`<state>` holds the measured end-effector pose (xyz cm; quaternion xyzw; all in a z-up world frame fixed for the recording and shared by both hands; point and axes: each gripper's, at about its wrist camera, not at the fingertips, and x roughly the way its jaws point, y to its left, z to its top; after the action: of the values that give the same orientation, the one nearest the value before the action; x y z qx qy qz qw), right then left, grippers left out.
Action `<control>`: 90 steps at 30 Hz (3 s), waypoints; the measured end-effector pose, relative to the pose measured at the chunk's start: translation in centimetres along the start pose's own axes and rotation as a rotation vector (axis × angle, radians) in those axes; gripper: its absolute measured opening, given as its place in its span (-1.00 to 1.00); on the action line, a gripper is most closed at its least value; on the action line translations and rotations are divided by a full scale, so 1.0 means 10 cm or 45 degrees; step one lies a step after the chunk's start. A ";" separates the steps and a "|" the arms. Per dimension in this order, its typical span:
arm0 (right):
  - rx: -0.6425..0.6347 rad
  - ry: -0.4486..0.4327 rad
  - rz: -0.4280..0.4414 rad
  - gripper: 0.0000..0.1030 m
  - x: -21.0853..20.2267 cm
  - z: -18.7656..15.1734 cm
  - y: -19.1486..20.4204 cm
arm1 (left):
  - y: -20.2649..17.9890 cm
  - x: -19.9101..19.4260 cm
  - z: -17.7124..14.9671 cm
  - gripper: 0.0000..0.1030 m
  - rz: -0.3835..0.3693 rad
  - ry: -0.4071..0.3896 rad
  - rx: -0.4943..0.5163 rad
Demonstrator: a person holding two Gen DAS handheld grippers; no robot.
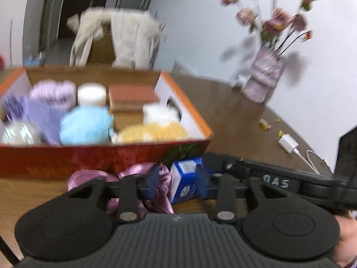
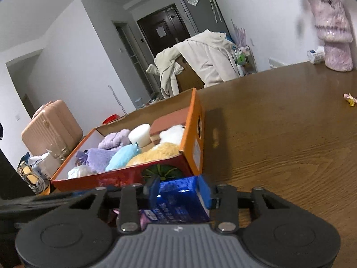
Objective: Organize soft objects
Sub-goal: 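Close both grippers on the blue milk carton and lift it, then carry the blue milk carton into the box and open both grippers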
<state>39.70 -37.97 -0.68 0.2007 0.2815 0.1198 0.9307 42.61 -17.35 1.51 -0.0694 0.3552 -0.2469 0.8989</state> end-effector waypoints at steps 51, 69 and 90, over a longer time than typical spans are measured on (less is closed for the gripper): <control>-0.071 0.038 0.156 -0.46 -1.17 -0.88 0.71 | 0.11 -1.37 -0.95 -0.38 -0.200 -0.103 -0.151; -0.284 0.124 -0.059 -0.60 1.16 1.17 0.77 | 1.15 0.52 1.12 -0.43 -0.094 0.025 -0.328; -0.347 0.182 -0.140 -0.66 1.08 1.05 0.92 | 0.98 -0.07 1.17 -0.54 0.121 -0.004 -0.072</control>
<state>53.51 -29.30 6.24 0.0478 0.3388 0.1198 0.9320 53.92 -9.07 7.67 -0.0784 0.3636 -0.1937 0.9078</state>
